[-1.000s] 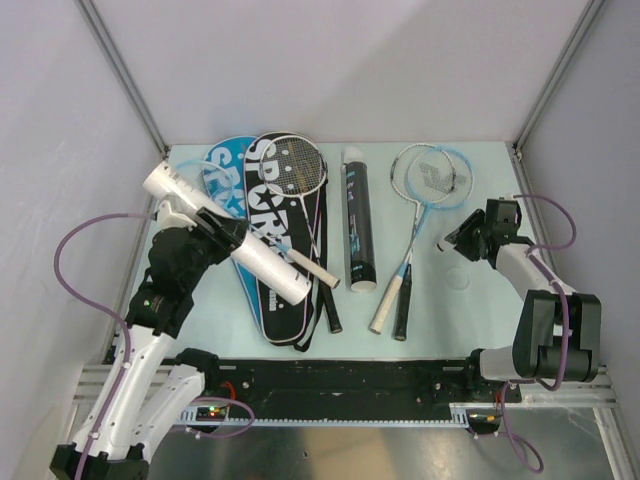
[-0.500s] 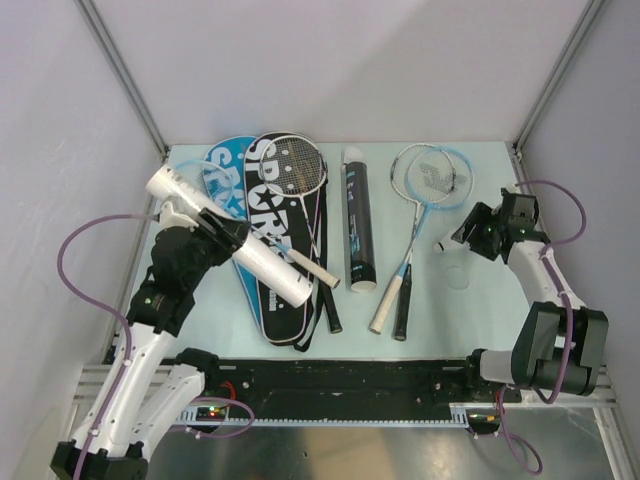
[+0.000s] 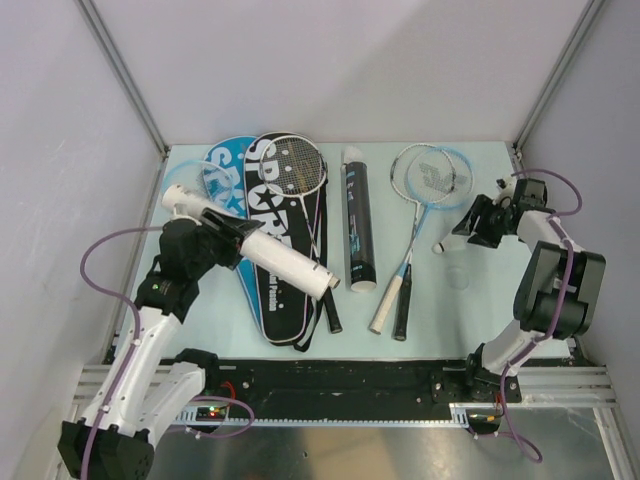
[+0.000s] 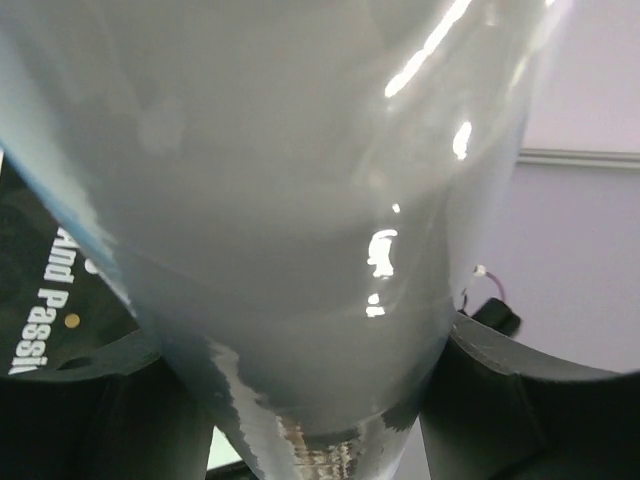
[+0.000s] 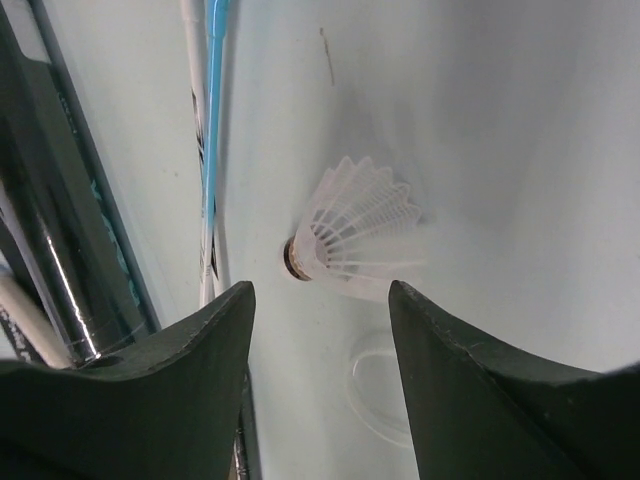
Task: Pack up the badminton gear
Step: Pick up the shuttlecock at the center of the board.
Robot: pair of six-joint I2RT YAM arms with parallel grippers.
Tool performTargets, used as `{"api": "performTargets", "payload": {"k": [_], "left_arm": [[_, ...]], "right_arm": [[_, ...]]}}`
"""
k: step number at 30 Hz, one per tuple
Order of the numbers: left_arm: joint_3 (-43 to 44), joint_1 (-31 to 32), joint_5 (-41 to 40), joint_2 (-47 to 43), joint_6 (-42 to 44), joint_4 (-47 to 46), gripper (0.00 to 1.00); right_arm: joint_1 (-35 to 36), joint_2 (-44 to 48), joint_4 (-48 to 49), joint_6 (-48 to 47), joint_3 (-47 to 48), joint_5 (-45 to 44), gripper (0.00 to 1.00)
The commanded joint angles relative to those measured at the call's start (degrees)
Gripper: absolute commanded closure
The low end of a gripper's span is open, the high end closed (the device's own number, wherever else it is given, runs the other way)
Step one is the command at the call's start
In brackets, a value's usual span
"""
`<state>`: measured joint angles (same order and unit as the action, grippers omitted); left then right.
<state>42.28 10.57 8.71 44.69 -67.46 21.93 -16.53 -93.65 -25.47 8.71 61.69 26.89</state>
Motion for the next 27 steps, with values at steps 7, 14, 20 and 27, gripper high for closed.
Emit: {"api": "performTargets", "payload": {"k": [7,14,20,27], "left_arm": [[-3.5,-2.8,3.7,-1.7,-14.5,-2.6,0.54],[-5.4,-3.7,4.9,-1.7,-19.1,-2.6,0.58],[-6.5,-4.2,5.3,-2.0,-23.7,-2.5,0.59],[-7.4,-4.6,5.5,-1.7,-29.1,-2.5,0.59]], "right_arm": [[-1.3,-7.7,1.5,-2.0,3.9,12.8,0.49],[-1.5,-6.1,0.0,-1.0,4.0,11.9,0.81],[-0.6,1.9,1.9,3.1,1.9,13.4,0.99],[9.0,19.0,10.1,9.2,-3.9,8.3,1.0]]}}
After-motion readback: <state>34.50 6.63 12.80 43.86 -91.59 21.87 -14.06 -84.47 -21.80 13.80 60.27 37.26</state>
